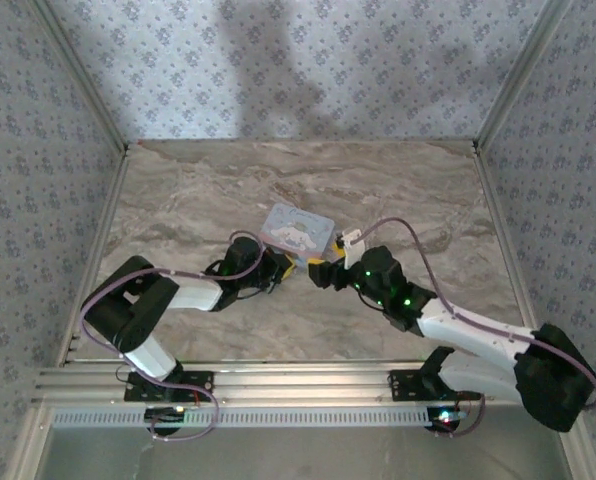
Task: Unlock the padlock with the key
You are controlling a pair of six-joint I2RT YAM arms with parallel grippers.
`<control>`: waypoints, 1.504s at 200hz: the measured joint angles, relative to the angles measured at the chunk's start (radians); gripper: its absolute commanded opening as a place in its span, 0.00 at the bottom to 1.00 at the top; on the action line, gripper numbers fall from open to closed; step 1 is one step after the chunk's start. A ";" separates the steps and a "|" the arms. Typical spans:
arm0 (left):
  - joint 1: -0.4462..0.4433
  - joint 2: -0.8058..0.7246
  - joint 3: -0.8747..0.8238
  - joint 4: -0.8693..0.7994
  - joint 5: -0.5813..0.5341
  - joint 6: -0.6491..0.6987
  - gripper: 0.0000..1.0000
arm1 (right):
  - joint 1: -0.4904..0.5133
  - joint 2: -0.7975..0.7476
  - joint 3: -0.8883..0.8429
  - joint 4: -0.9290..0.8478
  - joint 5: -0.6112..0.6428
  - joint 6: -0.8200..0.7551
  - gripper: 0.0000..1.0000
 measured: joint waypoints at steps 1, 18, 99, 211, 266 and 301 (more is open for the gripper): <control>0.000 -0.001 0.000 -0.001 0.000 0.000 0.00 | 0.000 -0.005 -0.003 0.004 0.001 -0.013 0.83; 0.000 -0.010 0.001 -0.019 0.000 0.000 0.00 | 0.013 -0.047 -0.036 0.035 0.001 -0.158 0.85; 0.000 -0.048 0.005 -0.086 0.000 -0.001 0.00 | 0.161 0.057 -0.066 0.075 0.071 -0.759 0.85; 0.000 -0.060 0.017 -0.113 0.000 -0.008 0.00 | 0.217 0.530 -0.034 0.413 0.181 -0.760 0.61; 0.000 -0.060 0.017 -0.122 0.000 -0.008 0.00 | 0.206 0.632 -0.015 0.531 0.204 -0.709 0.43; 0.000 -0.060 0.018 -0.132 0.001 -0.008 0.00 | 0.202 0.643 -0.013 0.558 0.212 -0.688 0.34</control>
